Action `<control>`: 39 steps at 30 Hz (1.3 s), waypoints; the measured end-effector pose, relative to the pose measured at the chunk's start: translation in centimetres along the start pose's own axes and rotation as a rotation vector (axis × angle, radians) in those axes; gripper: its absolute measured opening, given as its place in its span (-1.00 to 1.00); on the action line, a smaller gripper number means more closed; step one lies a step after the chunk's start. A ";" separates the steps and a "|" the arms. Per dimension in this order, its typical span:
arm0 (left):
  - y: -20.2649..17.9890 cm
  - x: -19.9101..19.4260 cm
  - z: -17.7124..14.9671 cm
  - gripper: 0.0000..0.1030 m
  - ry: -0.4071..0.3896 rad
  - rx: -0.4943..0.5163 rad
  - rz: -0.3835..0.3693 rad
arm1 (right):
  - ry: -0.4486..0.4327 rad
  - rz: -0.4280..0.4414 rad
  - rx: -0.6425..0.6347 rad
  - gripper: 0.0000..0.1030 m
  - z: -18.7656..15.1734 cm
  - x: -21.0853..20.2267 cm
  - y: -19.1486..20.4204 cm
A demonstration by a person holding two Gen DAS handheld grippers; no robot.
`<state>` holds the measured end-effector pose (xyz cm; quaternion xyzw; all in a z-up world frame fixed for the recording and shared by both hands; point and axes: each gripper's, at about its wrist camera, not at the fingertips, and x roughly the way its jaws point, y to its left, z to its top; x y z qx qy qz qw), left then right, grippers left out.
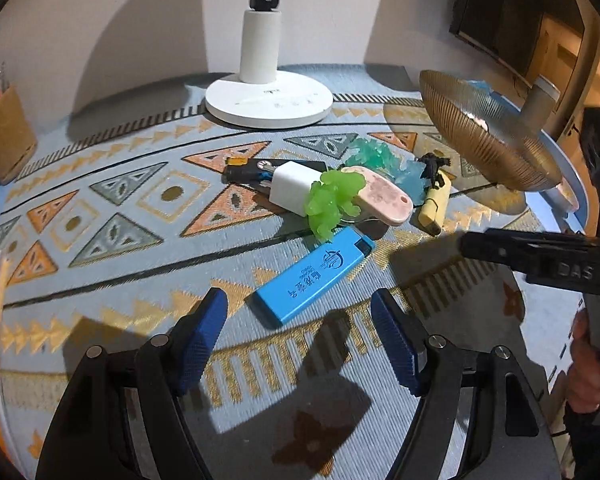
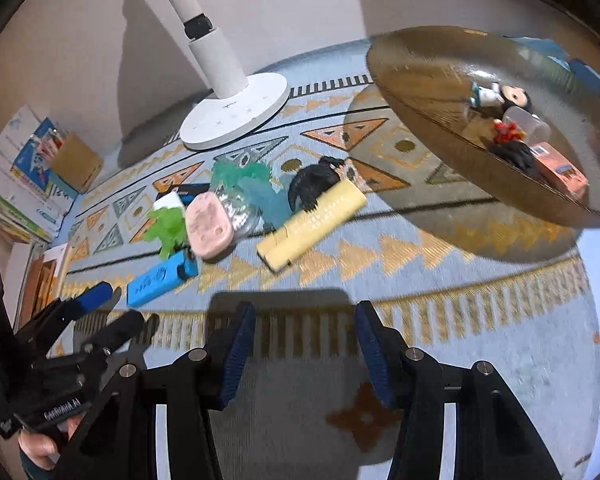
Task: Organize rigid objects
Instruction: 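Move both tools back to the pile toward the blue lighter and yellow block, then grasp the blue lighter with the left tool while the right tool grasps the yellow block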
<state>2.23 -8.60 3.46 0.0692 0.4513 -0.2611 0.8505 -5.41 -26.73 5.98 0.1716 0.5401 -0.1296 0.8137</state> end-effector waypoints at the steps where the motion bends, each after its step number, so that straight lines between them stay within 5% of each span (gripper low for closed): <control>1: -0.1 0.1 0.1 0.40 0.002 0.009 0.002 | 0.003 -0.008 0.000 -0.02 0.2 0.7 0.2; 11: -1.1 1.5 0.3 0.28 0.013 0.064 0.009 | -0.080 -0.142 0.008 -0.02 1.8 2.8 2.4; 14: -1.5 1.4 0.3 -0.14 0.004 0.079 0.052 | -0.104 -0.217 -0.019 -0.18 1.7 3.2 3.1; 20: -2.0 0.4 -0.7 -0.47 0.003 0.032 0.000 | -0.103 -0.180 -0.064 -0.40 0.6 2.2 2.4; 26: -2.3 -1.7 -3.4 -0.56 0.010 -0.088 -0.053 | -0.090 -0.074 -0.216 -0.50 -3.2 -0.4 1.0; 31: -4.5 -3.1 -5.4 -0.58 0.035 -0.076 -0.114 | -0.074 -0.042 -0.327 -0.50 -6.8 -2.8 -0.1; 34: -5.6 -3.3 -5.7 -0.55 0.042 -0.064 -0.110 | -0.064 -0.028 -0.323 -0.50 -7.9 -3.9 -1.4; 37: -5.9 -2.9 -5.3 -0.25 0.048 -0.064 -0.044 | -0.036 -0.009 -0.265 -0.47 -7.9 -4.4 -3.2; 39: -5.6 -2.6 -4.9 -0.24 0.049 -0.084 -0.030 | -0.024 0.040 -0.205 -0.31 -7.6 -4.5 -4.0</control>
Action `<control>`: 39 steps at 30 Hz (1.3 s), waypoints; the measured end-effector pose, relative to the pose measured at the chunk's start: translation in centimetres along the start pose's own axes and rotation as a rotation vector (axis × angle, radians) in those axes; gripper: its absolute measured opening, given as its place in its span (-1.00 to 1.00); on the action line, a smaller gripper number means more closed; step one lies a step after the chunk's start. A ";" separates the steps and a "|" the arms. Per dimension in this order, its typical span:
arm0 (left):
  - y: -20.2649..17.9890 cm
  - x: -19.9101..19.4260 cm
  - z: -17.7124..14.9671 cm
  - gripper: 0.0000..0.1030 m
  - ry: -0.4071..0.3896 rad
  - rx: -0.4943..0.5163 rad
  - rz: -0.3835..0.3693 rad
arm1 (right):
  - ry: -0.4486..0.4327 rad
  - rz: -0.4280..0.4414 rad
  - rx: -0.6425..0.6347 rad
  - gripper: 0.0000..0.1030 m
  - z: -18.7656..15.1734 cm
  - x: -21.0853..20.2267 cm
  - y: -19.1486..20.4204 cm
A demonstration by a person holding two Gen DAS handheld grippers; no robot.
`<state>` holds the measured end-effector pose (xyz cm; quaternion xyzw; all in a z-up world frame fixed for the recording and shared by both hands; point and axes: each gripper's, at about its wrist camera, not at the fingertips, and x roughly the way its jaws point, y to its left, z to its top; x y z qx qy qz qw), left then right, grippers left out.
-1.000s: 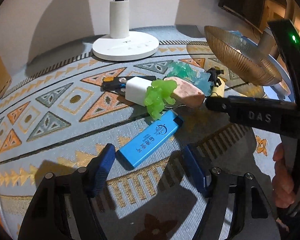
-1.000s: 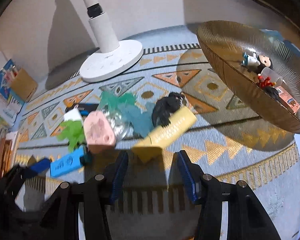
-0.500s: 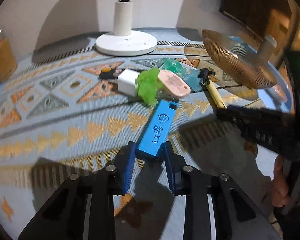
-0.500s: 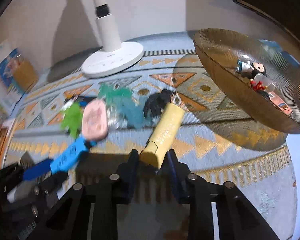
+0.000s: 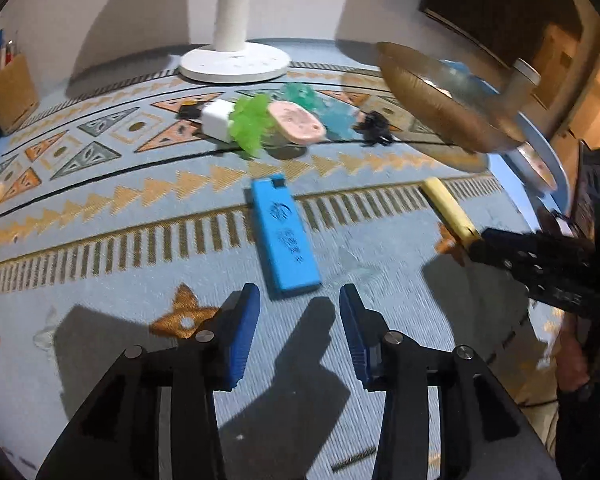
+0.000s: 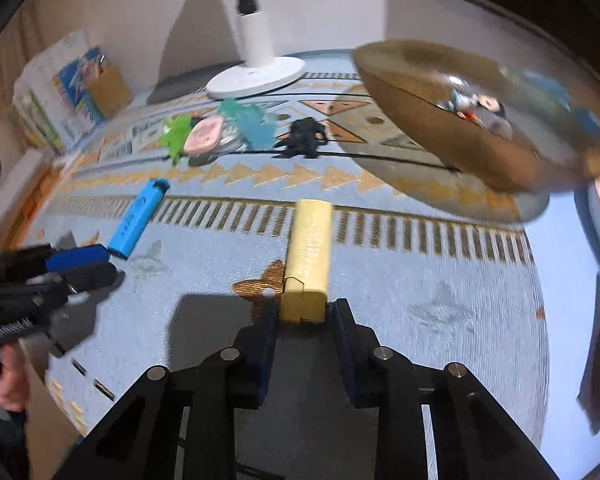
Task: Organize rigid objects
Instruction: 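Grasp the blue lighter with the left tool while the right tool grasps the yellow block, then carry both items to the amber bowl and open both tools to drop them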
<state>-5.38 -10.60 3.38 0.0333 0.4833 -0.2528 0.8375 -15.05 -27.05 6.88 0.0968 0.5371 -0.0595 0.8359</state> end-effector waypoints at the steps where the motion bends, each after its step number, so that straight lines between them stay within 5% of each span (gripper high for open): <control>1: 0.3 0.2 0.4 -0.21 0.000 -0.016 -0.005 | -0.002 0.020 0.026 -0.12 0.1 0.1 -0.2; 4: 0.3 1.0 1.4 -0.14 -0.009 -0.040 0.016 | -0.009 0.007 0.059 -0.03 0.6 0.6 0.6; 9: -1.3 2.2 2.3 -0.16 -0.026 0.019 0.116 | -0.019 -0.187 0.045 -0.06 1.6 2.2 3.0; 14: -2.2 2.4 2.1 -0.56 -0.055 0.082 0.194 | -0.041 -0.242 0.015 -0.47 1.3 2.3 4.2; 17: -2.7 2.1 1.7 -0.57 -0.076 0.103 0.193 | -0.042 -0.196 -0.005 -0.53 1.0 2.2 4.4; 22: -3.1 0.3 1.5 -0.59 -0.122 0.086 0.102 | -0.049 0.094 0.027 -0.54 0.0 1.0 5.1; 28: -2.7 -2.6 1.7 -0.59 -0.185 0.020 -0.006 | -0.069 0.258 0.086 -0.54 0.0 -0.7 5.0; 39: -5.9 -5.7 4.9 -0.59 -0.285 0.046 -0.057 | -0.245 0.191 0.148 -0.69 1.4 -7.9 -0.1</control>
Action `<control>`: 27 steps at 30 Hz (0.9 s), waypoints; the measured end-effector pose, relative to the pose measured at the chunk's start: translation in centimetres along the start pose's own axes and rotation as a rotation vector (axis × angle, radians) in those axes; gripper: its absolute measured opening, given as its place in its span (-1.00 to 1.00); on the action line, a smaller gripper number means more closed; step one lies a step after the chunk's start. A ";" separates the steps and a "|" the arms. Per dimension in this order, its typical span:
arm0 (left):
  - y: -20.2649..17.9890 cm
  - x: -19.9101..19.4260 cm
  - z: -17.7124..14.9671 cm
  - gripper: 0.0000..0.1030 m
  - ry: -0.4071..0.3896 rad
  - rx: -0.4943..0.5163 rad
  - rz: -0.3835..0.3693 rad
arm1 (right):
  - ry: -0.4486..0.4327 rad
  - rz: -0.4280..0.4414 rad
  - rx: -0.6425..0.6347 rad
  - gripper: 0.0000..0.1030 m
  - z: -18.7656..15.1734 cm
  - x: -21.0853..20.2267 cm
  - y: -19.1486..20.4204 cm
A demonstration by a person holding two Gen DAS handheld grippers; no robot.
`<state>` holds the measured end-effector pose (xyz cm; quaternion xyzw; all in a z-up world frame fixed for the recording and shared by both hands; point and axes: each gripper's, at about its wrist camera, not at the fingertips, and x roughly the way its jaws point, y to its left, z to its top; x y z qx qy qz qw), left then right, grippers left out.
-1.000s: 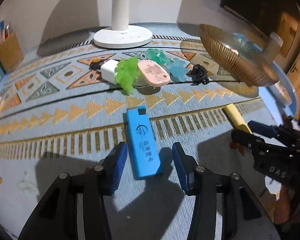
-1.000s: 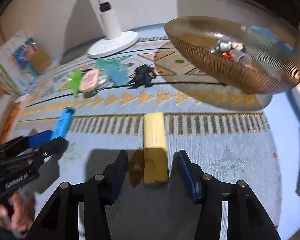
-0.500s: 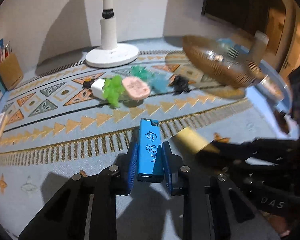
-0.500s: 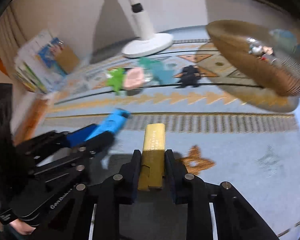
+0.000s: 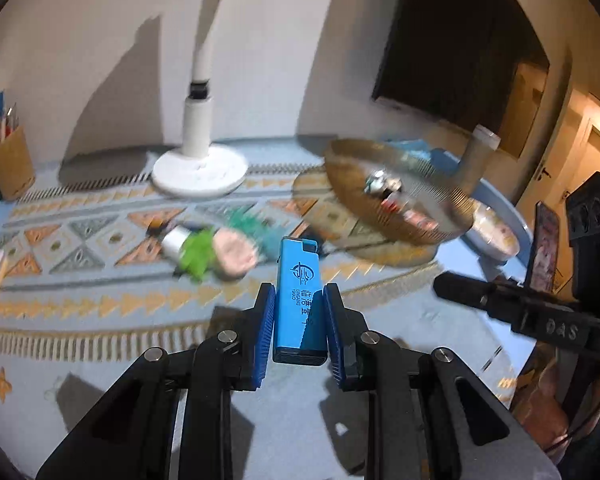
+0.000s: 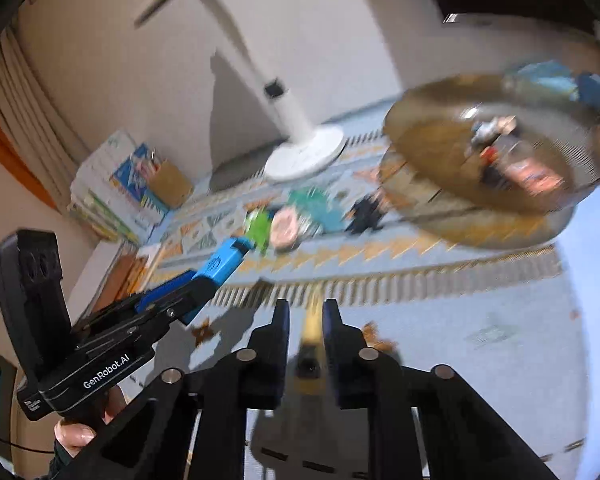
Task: Organize rigid objects
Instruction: 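Carry both items to the amber bowl and open both tools to drop them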
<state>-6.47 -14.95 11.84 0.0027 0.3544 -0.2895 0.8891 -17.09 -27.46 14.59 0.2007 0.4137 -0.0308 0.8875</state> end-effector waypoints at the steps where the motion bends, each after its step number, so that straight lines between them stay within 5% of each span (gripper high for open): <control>1: -0.4 0.0 0.6 -0.59 -0.007 0.011 0.001 | -0.020 -0.061 0.000 -0.70 0.7 -0.9 -0.6; 6: -1.6 0.9 2.1 -0.59 -0.013 0.026 -0.008 | 0.045 -0.076 0.017 -0.68 2.1 -0.5 -4.1; 9: -1.5 1.5 1.4 -0.59 0.012 0.026 -0.004 | 0.155 -0.043 -0.007 -0.41 0.0 1.2 -5.0; 11: -1.3 1.7 0.9 -0.59 0.027 0.018 -0.011 | 0.214 0.009 -0.060 0.07 -1.8 1.9 -4.4; 13: -1.1 1.8 0.7 -0.59 0.037 0.011 -0.016 | 0.278 0.025 -0.150 0.17 -3.8 2.8 -2.6; 19: -1.7 1.4 0.7 -0.59 0.029 0.033 -0.010 | 0.354 -0.168 -0.489 0.11 -6.8 5.9 2.4; 22: -2.0 1.3 0.7 -0.59 0.025 0.056 0.005 | 0.341 -0.152 -0.480 -0.16 -6.2 6.6 2.3; 23: -1.9 1.5 0.8 -0.59 0.027 0.059 0.005 | 0.338 -0.152 -0.469 -0.43 -5.9 6.8 2.2; 27: -1.8 1.7 0.8 -0.58 0.028 0.054 0.013 | 0.326 -0.080 -0.354 -0.51 -5.2 6.4 2.1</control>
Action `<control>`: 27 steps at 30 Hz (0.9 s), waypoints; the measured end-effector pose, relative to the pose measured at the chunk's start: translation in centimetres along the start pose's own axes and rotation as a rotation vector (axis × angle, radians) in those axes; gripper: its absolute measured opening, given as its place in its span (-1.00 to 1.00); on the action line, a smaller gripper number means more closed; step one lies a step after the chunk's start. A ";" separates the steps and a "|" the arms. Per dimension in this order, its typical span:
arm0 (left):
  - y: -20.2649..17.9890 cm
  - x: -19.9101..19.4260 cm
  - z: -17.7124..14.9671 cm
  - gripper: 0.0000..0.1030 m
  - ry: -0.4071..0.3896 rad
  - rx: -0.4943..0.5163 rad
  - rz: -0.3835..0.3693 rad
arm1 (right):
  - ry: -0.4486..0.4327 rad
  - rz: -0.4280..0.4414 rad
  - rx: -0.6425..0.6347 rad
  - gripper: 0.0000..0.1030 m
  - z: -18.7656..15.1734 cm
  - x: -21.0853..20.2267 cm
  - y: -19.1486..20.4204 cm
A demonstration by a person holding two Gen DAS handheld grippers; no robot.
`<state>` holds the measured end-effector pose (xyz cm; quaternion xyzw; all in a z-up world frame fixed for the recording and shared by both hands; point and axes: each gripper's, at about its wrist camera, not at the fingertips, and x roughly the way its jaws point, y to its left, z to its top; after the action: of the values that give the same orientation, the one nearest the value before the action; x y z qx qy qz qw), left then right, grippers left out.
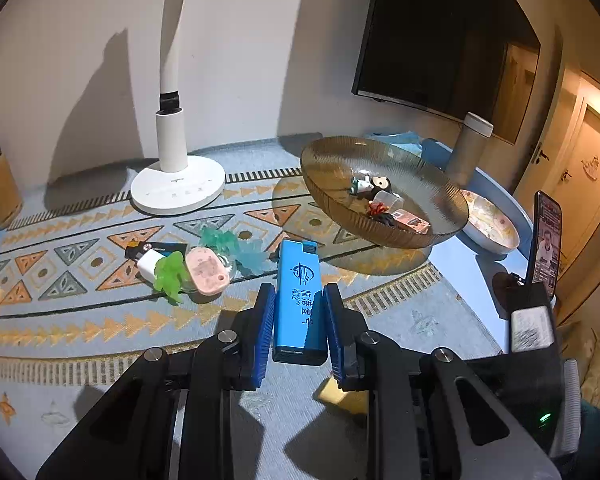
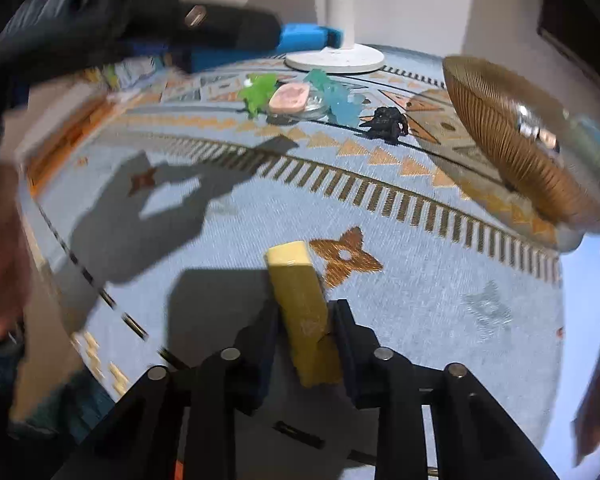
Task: Organize rigid objects
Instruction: 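Carry both items to the amber bowl and open both tools to drop them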
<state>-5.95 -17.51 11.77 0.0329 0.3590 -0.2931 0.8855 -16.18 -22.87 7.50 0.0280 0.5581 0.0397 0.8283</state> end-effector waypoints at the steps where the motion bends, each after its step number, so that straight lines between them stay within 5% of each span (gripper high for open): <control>1: 0.1 0.0 0.1 -0.58 -0.004 -0.004 0.008 | -0.018 0.015 0.018 -0.52 0.1 -0.4 0.0; 7: 0.4 0.1 3.3 -0.58 -0.055 -0.029 -0.004 | -0.221 0.031 0.143 -0.52 1.9 -6.8 -2.4; 14: -2.7 3.0 8.6 -0.58 -0.104 -0.015 -0.076 | -0.423 -0.264 0.350 -0.52 5.0 -13.7 -10.7; 21: -5.9 10.2 9.2 -0.58 -0.005 0.001 -0.092 | -0.304 -0.486 0.492 -0.52 6.7 -11.6 -19.0; 27: -7.8 14.4 8.8 -0.58 0.056 0.049 -0.067 | -0.159 -0.573 0.500 -0.52 7.6 -8.4 -21.6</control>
<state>3.43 -33.46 10.01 0.0508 0.3772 -0.3303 0.8637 -11.51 -45.17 16.12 0.0749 0.4699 -0.3329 0.8141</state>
